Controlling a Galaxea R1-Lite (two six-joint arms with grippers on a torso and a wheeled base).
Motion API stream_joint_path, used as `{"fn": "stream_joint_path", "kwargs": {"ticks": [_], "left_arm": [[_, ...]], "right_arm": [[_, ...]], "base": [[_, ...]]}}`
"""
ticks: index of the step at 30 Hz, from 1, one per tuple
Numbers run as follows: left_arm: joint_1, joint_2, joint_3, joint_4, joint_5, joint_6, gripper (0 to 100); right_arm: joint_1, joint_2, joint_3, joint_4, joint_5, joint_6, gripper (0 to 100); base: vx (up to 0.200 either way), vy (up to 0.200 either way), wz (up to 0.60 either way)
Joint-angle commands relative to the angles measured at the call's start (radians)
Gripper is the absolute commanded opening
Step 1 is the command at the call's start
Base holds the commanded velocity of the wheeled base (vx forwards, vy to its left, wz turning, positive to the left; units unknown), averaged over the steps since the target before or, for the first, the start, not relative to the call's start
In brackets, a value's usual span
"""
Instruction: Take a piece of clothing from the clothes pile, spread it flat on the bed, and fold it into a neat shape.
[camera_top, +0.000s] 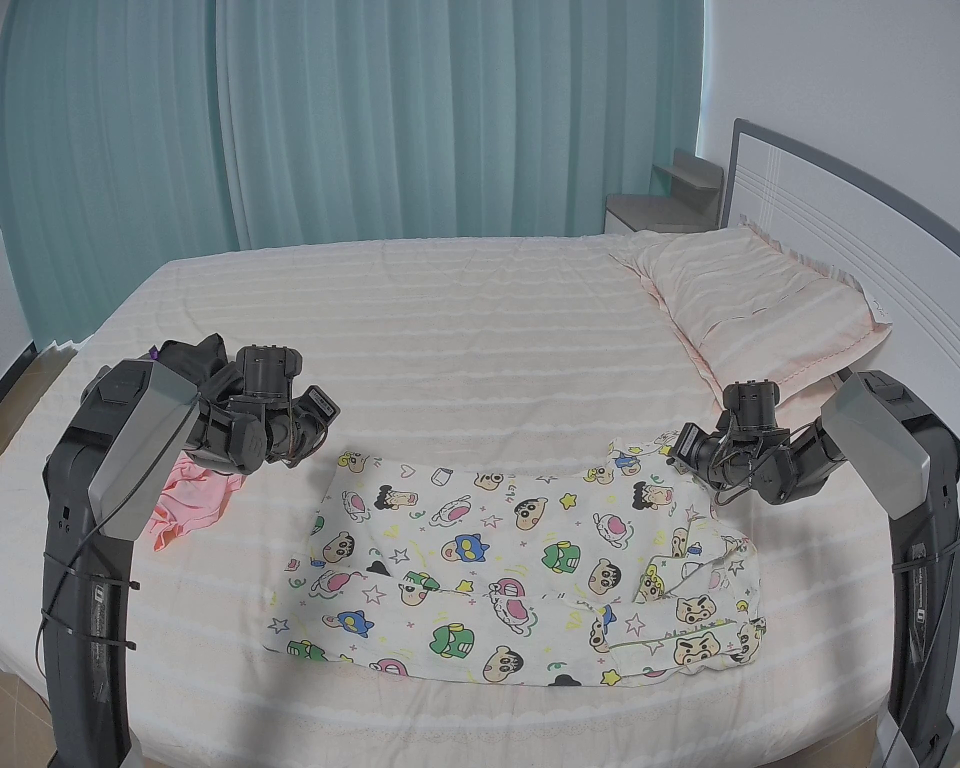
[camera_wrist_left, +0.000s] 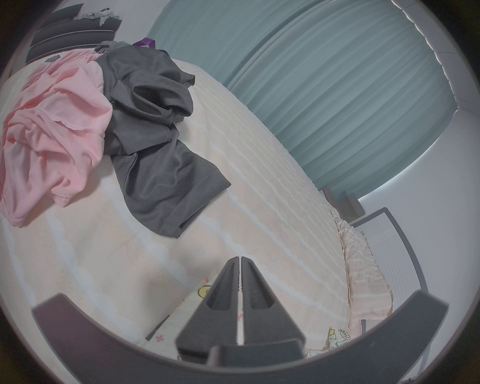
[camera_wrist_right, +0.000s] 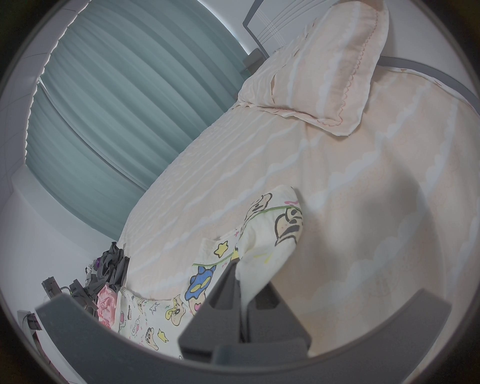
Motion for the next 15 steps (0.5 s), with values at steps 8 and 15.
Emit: {"fn": "stream_joint_path", "kwargs": {"ticks": [8,15], "left_arm": [[0.021,-0.008,0.006,0.123,-0.074,0.101,0],[0.031,0.017,0.006,0.120,-0.179,0.204,100]], "right_arm": [[-0.001,-0.003,0.036,-0.003,0.001,-0.001,0],[0.009,-0.014,0.071,-0.003,-0.002,-0.005,0]], "base": [[0.000,0.000,0.00],[0.000,0.000,0.00]]}}
